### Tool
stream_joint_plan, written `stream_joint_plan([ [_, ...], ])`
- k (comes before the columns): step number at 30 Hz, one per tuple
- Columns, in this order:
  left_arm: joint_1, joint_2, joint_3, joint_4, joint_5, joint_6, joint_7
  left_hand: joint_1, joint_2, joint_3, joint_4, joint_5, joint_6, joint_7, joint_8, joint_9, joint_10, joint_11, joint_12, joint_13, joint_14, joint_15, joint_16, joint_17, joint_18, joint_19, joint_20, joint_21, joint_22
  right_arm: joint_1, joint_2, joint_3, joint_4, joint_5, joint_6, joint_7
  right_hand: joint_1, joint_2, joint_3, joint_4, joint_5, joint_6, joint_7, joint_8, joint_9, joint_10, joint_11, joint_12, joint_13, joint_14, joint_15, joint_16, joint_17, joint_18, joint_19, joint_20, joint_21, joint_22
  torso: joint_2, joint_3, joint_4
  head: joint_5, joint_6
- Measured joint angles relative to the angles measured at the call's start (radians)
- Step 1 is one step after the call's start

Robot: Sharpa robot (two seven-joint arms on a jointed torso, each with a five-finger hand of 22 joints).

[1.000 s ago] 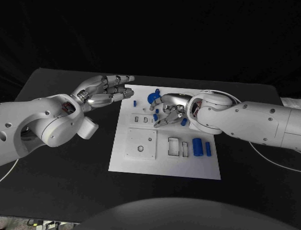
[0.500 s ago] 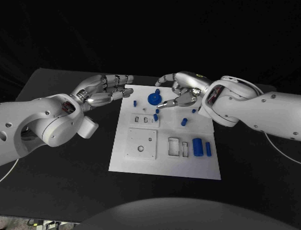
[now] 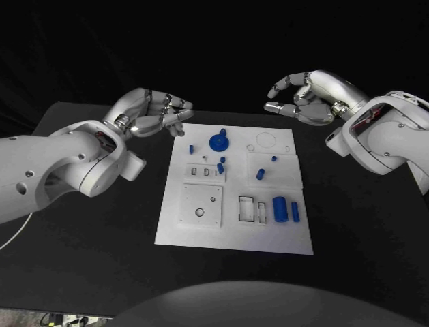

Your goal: Assemble the parts on the task board

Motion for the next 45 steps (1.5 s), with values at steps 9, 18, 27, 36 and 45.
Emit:
stream_joint_plan([
  [9, 0.108, 0.124, 0.005, -0.080, -0.255, 0.109, -0.290, -0.204, 0.054, -0.108, -0.010, -0.096, 0.248, -0.093, 0.251, 0.106, 0.397, -0.044, 0.617, 0.618, 0.522, -0.094, 0.572, 0.933, -0.037, 0.315, -0.092, 0.553, 0.535, 0.000, -0.021, -0.017, -0.006, 0.043, 0.044, -0.037, -0.002, 0.042, -0.004, -0.002, 0.012, 0.032, -0.003, 0.028, 0.017, 0.002, -0.009, 0.000, 0.000, 0.000, -0.008, 0.000, 0.000, 0.000, 0.007, -0.004, 0.015, 0.000, -0.023, 0.0244, -0.0226, 0.007, 0.000],
  [18, 0.128, 0.300, 0.003, -0.191, -0.371, 0.465, -0.686, -0.314, 0.093, -0.140, -0.005, -0.087, 0.291, -0.105, 0.206, 0.142, 0.402, -0.068, 0.681, 0.616, 0.521, -0.109, 0.572, 0.933, -0.078, 0.392, -0.112, 0.850, 0.950, -0.030, -0.029, -0.025, -0.040, 0.122, 0.096, -0.059, 0.018, 0.060, -0.004, -0.002, 0.066, 0.042, -0.002, 0.036, 0.019, 0.002, -0.009, 0.000, 0.000, 0.000, -0.008, 0.000, 0.000, 0.000, 0.007, -0.004, 0.015, 0.000, -0.035, 0.0407, -0.0450, 0.022, 0.000],
  [27, 0.128, 0.434, 0.005, -0.321, -0.401, 0.710, -0.865, -0.343, 0.098, -0.140, -0.005, -0.075, 0.316, -0.108, 0.173, 0.142, 0.407, -0.073, 0.707, 0.613, 0.521, -0.109, 0.572, 0.933, -0.102, 0.466, -0.110, 0.925, 1.105, -0.041, -0.033, -0.027, -0.048, 0.170, 0.130, -0.068, 0.027, 0.055, -0.004, -0.002, 0.081, 0.049, -0.002, 0.036, 0.019, 0.002, -0.009, 0.000, 0.000, 0.000, -0.008, 0.000, 0.001, 0.000, 0.007, -0.004, 0.015, 0.000, -0.036, 0.0437, -0.0520, 0.028, 0.000],
  [36, 0.118, 0.491, 0.005, -0.411, -0.409, 0.793, -0.918, -0.319, 0.096, -0.125, -0.020, -0.021, 0.337, -0.112, 0.150, 0.158, 0.407, -0.073, 0.715, 0.613, 0.521, -0.109, 0.572, 0.933, -0.102, 0.469, -0.113, 0.933, 1.117, -0.042, -0.027, -0.027, -0.052, 0.185, 0.153, -0.078, 0.039, 0.051, -0.004, -0.002, 0.090, 0.049, -0.002, 0.036, 0.019, 0.002, -0.008, 0.000, 0.000, 0.000, -0.008, 0.000, 0.001, 0.000, 0.001, -0.010, -0.001, 0.000, -0.039, 0.0437, -0.0506, 0.029, 0.000],
  [45, 0.096, 0.528, 0.004, -0.448, -0.403, 0.827, -0.940, -0.296, 0.088, -0.115, -0.030, -0.002, 0.343, -0.112, 0.139, 0.178, 0.404, -0.077, 0.715, 0.613, 0.524, -0.113, 0.572, 0.933, -0.102, 0.473, -0.116, 0.933, 1.117, -0.047, -0.022, -0.027, -0.053, 0.184, 0.175, -0.095, 0.060, 0.049, -0.004, -0.002, 0.119, 0.049, -0.002, 0.036, 0.016, 0.002, -0.008, 0.000, 0.000, 0.000, -0.008, 0.000, 0.001, 0.000, -0.007, -0.010, -0.012, 0.001, -0.041, 0.0435, -0.0498, 0.030, 0.000],
])
